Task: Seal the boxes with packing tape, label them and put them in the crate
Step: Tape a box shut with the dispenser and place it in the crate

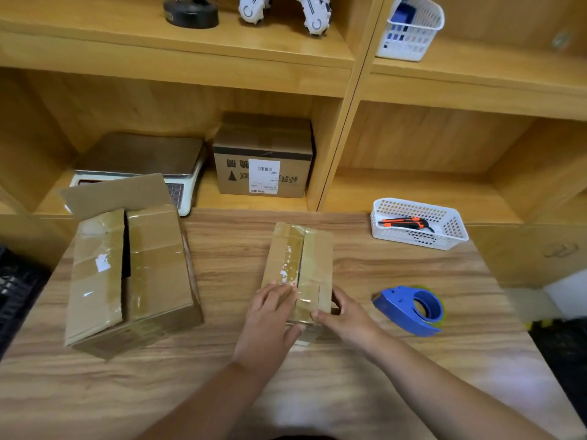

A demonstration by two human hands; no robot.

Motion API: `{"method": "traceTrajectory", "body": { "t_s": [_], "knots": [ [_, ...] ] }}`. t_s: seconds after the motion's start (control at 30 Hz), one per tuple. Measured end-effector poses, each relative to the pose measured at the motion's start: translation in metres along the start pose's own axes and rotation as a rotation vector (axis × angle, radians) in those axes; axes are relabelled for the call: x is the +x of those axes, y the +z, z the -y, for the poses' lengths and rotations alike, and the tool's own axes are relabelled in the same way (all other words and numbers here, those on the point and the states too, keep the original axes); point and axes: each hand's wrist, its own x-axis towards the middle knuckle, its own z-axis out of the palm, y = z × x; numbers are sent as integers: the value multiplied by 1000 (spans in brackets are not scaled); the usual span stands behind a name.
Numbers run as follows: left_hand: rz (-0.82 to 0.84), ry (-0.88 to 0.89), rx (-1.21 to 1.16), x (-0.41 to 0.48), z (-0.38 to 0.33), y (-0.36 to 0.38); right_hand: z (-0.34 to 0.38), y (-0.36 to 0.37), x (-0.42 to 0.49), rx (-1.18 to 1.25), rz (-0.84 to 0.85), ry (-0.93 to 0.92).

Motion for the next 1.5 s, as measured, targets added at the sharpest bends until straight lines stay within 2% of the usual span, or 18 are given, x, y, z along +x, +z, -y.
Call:
{"method": "traceTrajectory", "body": {
  "t_s": [0.17,0.33,0.47,0.6,0.73,0.87,0.97,1.03,1.13,1.23,1.4,1.5],
  "knots": [
    [46,29,13,-6,-9,-3,4,-4,1,66,-25,-12],
    [21,72,-125,-13,-10,-21,13,-17,13,43,9,46],
    [102,110,-177,-21,-15,-23,23,-16,23,28,-15,76],
    [162,156,-177,-27,-20,-23,33,-3,22,-53,-178,58],
    [136,213,-162,-24,-10,-31,27,16,21,-372,-370,98],
    [111,299,-134,-15,4,-37,22,27,13,-358,-505,167],
    [66,282,-45,-1,11,-38,21,26,10,-337,-490,113],
    [184,265,43,9,11,-45,19,22,7,-350,-480,92],
    [450,337,156,21,16,-49,15,18,6,-397,-462,60],
    [565,415,282,23,19,-47,13,15,11,-450,-439,33],
    [472,348,392,16,5,-36,10,-1,18,-436,-341,-34],
    [430,265,412,12,-16,-29,9,-14,24,-299,-329,-33]
  ]
}}
